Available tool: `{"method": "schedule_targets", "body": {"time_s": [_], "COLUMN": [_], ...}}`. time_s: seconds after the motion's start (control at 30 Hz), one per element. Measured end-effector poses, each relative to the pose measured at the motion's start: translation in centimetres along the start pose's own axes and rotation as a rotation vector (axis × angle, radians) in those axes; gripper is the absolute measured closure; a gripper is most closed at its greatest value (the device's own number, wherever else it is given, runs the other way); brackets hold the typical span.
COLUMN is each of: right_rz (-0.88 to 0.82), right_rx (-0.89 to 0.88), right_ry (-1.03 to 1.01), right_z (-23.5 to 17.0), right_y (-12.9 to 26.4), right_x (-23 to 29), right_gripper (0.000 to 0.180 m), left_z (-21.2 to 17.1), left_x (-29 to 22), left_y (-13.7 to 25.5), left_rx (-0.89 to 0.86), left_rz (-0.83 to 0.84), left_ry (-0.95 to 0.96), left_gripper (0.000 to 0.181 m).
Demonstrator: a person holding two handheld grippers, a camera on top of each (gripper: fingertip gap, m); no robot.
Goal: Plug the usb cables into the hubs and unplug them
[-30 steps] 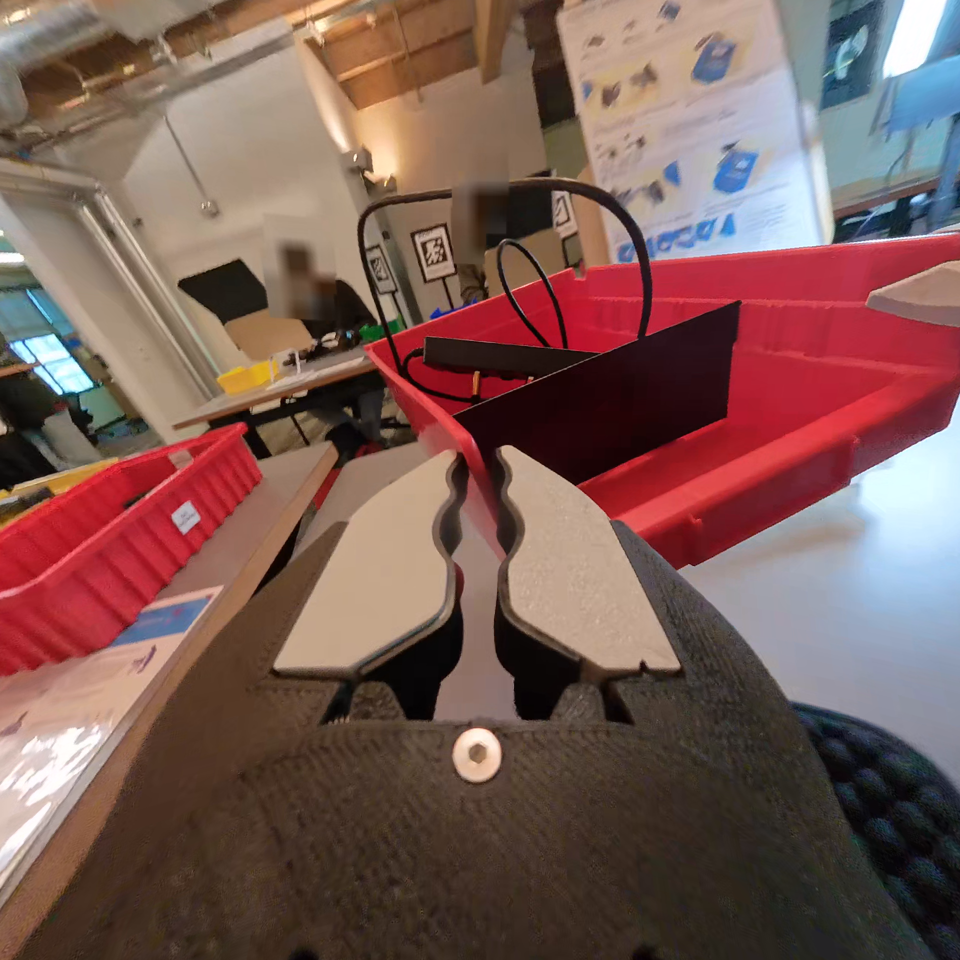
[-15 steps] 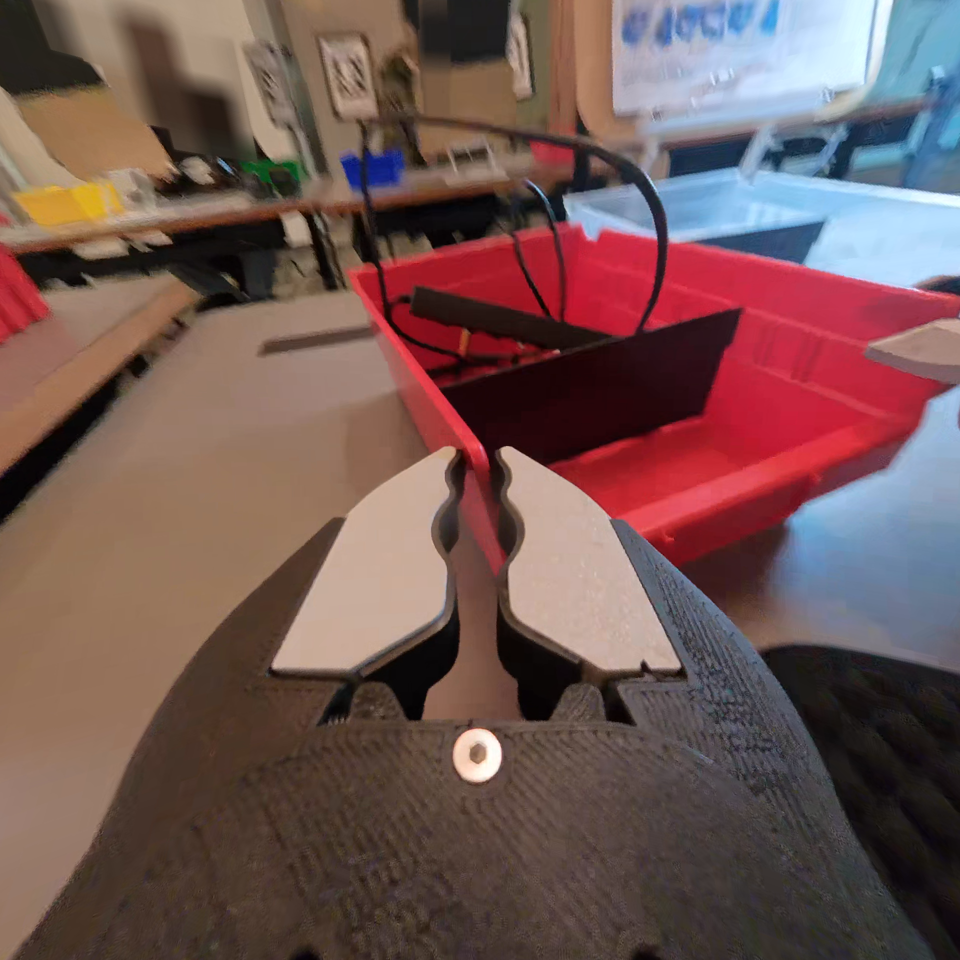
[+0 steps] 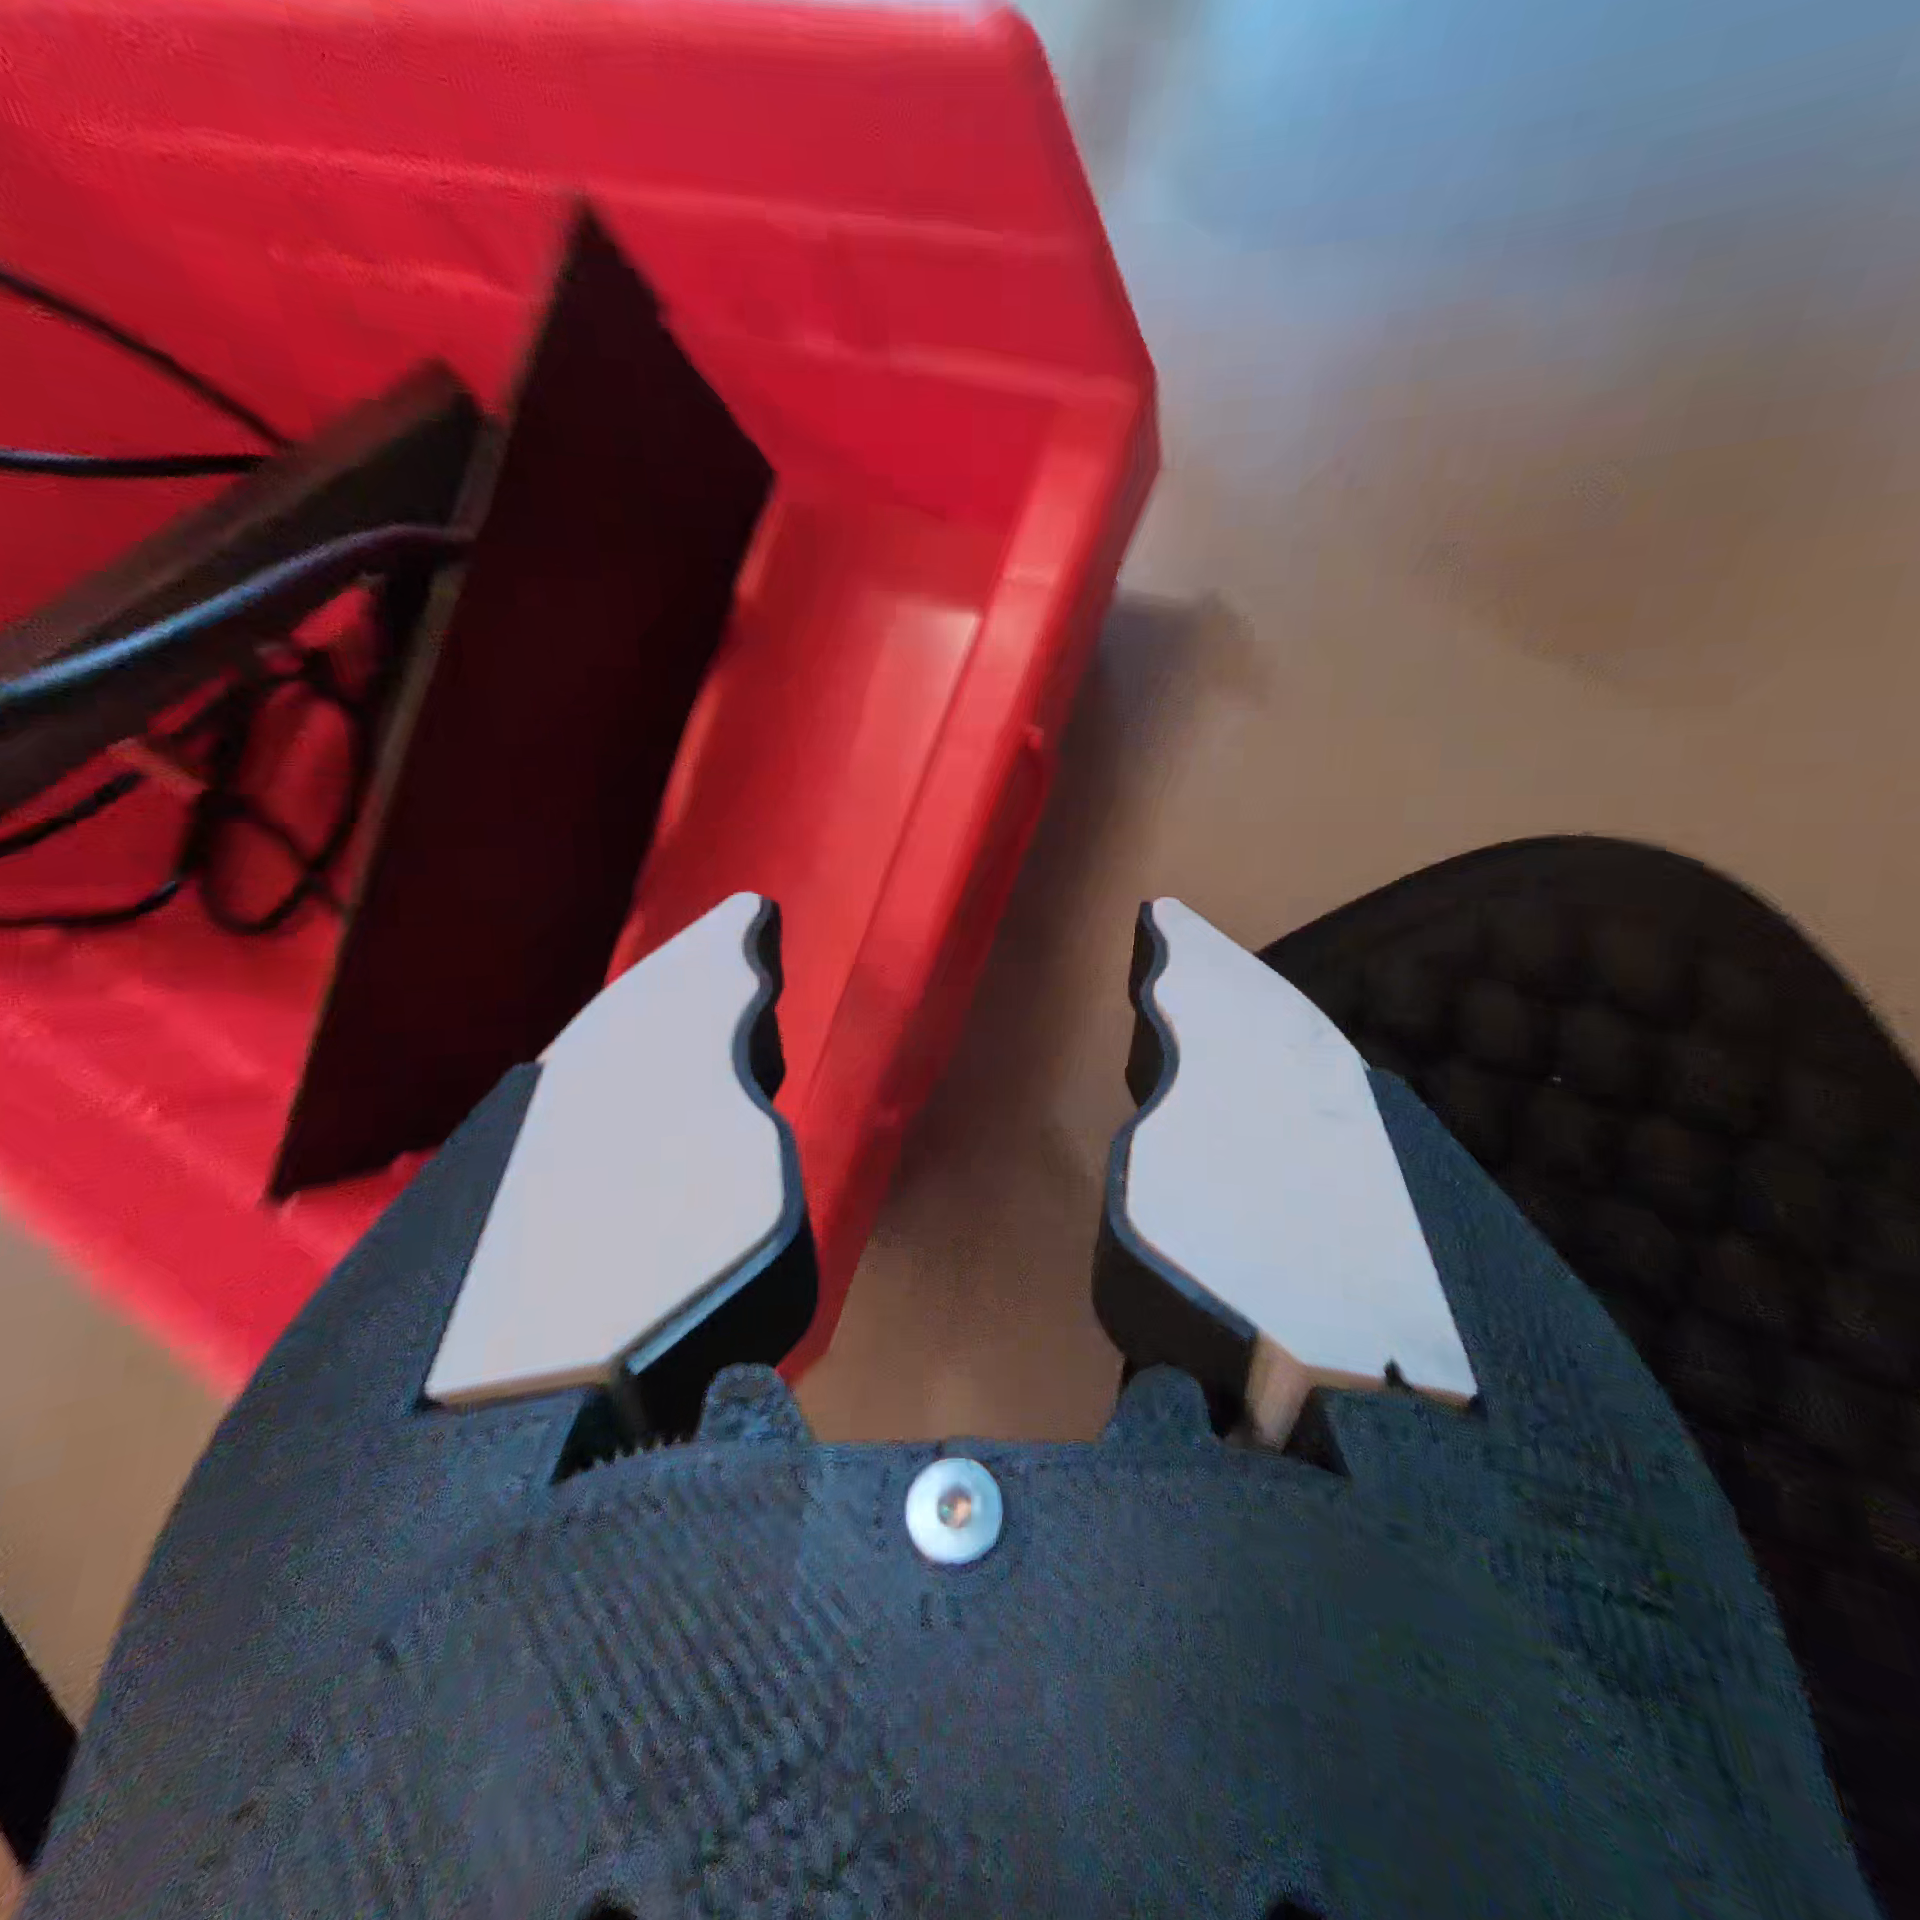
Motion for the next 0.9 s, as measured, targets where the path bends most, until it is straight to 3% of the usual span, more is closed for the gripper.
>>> {"method": "schedule_targets", "body": {"time_s": [0.03,0.17,0.43,0.6,0.9], "right_rz": [0.015,-0.014,-0.018,-0.141,-0.273], "right_rx": [0.048,0.129,0.093,0.112,0.224], "right_ry": [0.038,0.131,-0.024,-0.135,-0.182], "right_z": [0.5,0.8,-8.3,-13.8,-20.2], "right_y": [-1.2,-3.7,1.2,4.5,3.1], "right_x": [0.2,0.0,3.4,6.7,2.2], "right_gripper": [0.113,0.148,0.144,0.143,0.145], "left_z": [0.5,2.5,3.5,3.4,3.5], "left_x": [-0.3,-0.2,-1.3,-1.4,1.7], "left_y": [-1.4,-4.1,-4.3,-4.4,-5.5], "left_rx": [0.058,0.152,0.096,0.034,0.018], "left_rz": [-0.012,0.029,0.048,0.029,0.020], "left_ry": [-0.047,-0.181,-0.181,-0.176,-0.167], "left_gripper": [0.118,0.148,0.152,0.153,0.153]}}
Point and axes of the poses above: each gripper's, where its closed fingertips meet, y back along the fingers, z out of its top, x = y × z across the jaws, the point moved 7 cm from there along y, back along the fingers, and after that the axes turned 13 degrees about x, right-handed, at the moved point
